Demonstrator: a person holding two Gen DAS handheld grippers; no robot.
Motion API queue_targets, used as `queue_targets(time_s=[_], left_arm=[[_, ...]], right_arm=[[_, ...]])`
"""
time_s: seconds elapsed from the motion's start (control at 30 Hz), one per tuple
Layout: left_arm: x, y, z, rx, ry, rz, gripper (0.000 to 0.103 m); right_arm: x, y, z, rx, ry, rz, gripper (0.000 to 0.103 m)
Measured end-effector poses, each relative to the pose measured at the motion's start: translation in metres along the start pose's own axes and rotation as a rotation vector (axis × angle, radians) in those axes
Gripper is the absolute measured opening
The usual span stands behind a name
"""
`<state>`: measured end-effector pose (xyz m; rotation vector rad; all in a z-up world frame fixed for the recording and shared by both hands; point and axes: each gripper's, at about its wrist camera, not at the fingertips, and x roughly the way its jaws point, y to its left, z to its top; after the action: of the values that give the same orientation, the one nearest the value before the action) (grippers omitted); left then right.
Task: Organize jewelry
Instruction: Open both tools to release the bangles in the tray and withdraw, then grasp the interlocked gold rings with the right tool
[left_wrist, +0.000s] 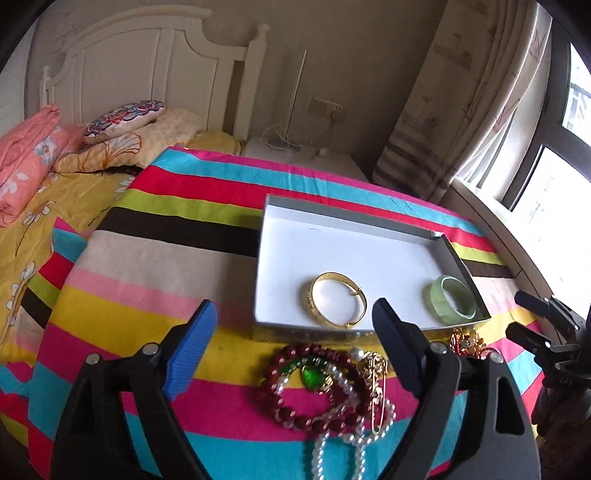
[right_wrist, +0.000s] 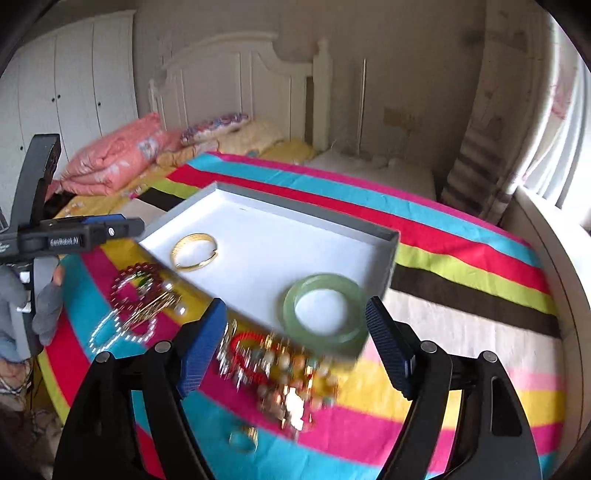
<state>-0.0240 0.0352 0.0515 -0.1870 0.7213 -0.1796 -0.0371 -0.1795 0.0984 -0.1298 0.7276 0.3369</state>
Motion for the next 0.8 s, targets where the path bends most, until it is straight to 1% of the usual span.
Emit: queue_targets(time_s=[0.03, 0.1, 0.17, 0.23, 0.27, 0.3, 0.33, 0.37, 0.43, 0.57, 0.7, 0.73, 0.8], left_arm=[[-0.005, 0.004, -0.004, -0.007, -0.011, -0.002, 0.088], [-0.014, 0.013, -0.020, -0.027, -0.029, -0.012, 0.089], [-0.014, 0.022, -0.033, -0.050, -0.021, -0.041, 0.090], [-0.009, 0.030, -0.037, -0.075, 0.002, -0.068, 0.090], [-0.014, 0.032, -0.037, -0.083, -0.019, -0.089, 0.091], [-0.016, 0.031, -0.038, -0.085, -0.028, -0.093, 0.094], [-0.014, 0.032, -0.038, -0.085, -0.023, -0.096, 0.095], [-0.010, 0.031, -0.037, -0.082, -0.013, -0.100, 0.095], [-0.004, 0.029, -0.036, -0.079, 0.011, -0.123, 0.095], [-0.003, 0.025, -0.037, -0.059, 0.011, -0.151, 0.095], [-0.002, 0.020, -0.037, -0.041, 0.015, -0.164, 0.095], [-0.001, 0.020, -0.037, -0.039, 0.018, -0.163, 0.095], [-0.001, 0.022, -0.036, -0.042, 0.020, -0.165, 0.095]], right_arm=[[-0.007, -0.001, -0.009, 0.016, -0.010, 0.013, 0.072], [-0.012, -0.006, -0.026, 0.054, -0.007, 0.065, 0.069], [-0.010, -0.007, -0.037, 0.058, 0.008, 0.071, 0.067], [-0.006, -0.006, -0.045, 0.042, 0.042, 0.066, 0.063], [-0.003, -0.006, -0.045, 0.034, 0.052, 0.065, 0.060], [0.000, -0.003, -0.043, 0.026, 0.058, 0.072, 0.057], [0.002, 0.000, -0.043, 0.014, 0.062, 0.075, 0.052], [0.005, 0.003, -0.042, -0.003, 0.074, 0.071, 0.050], [0.010, 0.007, -0.043, -0.026, 0.102, 0.081, 0.048], [0.009, 0.010, -0.047, -0.054, 0.097, 0.107, 0.046], [0.012, 0.007, -0.048, -0.063, 0.125, 0.102, 0.042], [0.012, 0.007, -0.049, -0.070, 0.127, 0.108, 0.039], [0.011, 0.009, -0.051, -0.099, 0.133, 0.101, 0.025]])
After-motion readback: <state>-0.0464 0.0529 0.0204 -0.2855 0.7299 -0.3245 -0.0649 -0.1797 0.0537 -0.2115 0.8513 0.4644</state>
